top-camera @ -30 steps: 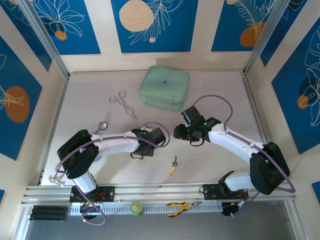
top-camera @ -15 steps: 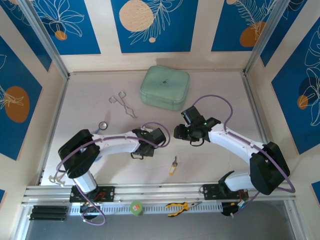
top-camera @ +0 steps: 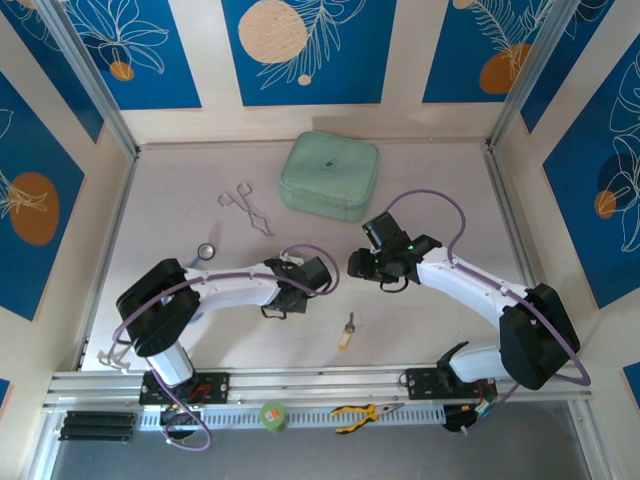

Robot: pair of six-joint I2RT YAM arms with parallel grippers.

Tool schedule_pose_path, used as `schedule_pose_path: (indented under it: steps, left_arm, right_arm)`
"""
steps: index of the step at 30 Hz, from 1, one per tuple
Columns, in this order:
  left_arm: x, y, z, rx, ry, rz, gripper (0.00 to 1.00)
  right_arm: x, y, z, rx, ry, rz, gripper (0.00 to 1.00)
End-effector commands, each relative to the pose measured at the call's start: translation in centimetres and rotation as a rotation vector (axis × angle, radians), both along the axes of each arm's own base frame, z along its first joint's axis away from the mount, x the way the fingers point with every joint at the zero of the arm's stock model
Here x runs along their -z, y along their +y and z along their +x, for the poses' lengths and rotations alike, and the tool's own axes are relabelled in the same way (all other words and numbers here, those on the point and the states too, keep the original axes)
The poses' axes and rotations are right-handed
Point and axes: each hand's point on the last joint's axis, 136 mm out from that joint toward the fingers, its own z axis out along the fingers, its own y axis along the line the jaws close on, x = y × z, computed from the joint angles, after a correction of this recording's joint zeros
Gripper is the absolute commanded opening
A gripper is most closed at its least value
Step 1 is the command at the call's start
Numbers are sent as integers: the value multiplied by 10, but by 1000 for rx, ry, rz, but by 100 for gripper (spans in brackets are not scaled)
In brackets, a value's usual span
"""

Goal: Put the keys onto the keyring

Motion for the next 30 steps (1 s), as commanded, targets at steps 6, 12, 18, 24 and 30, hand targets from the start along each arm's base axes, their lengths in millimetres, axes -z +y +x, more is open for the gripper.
schedule_pose_path:
  steps: [6, 12, 18, 24, 30]
  left_arm:
    - [7, 13, -5, -21, 1, 60, 14]
    - [7, 14, -4, -21, -2, 61, 6]
    - [-16, 17, 5, -11, -104, 54, 0]
    - [-66, -5, 27, 174, -334, -47, 0]
    - [-128, -43, 46, 498, -660, -156, 0]
  right_arm:
    - [-2, 1, -5, -8, 5, 10, 50]
    - [-3, 0, -5, -4, 1, 7, 49]
    - [-9, -5, -4, 8, -9, -1, 47]
    - [-32, -12, 3, 38, -90, 50, 45]
    - [-68, -30, 18, 64, -234, 126, 44]
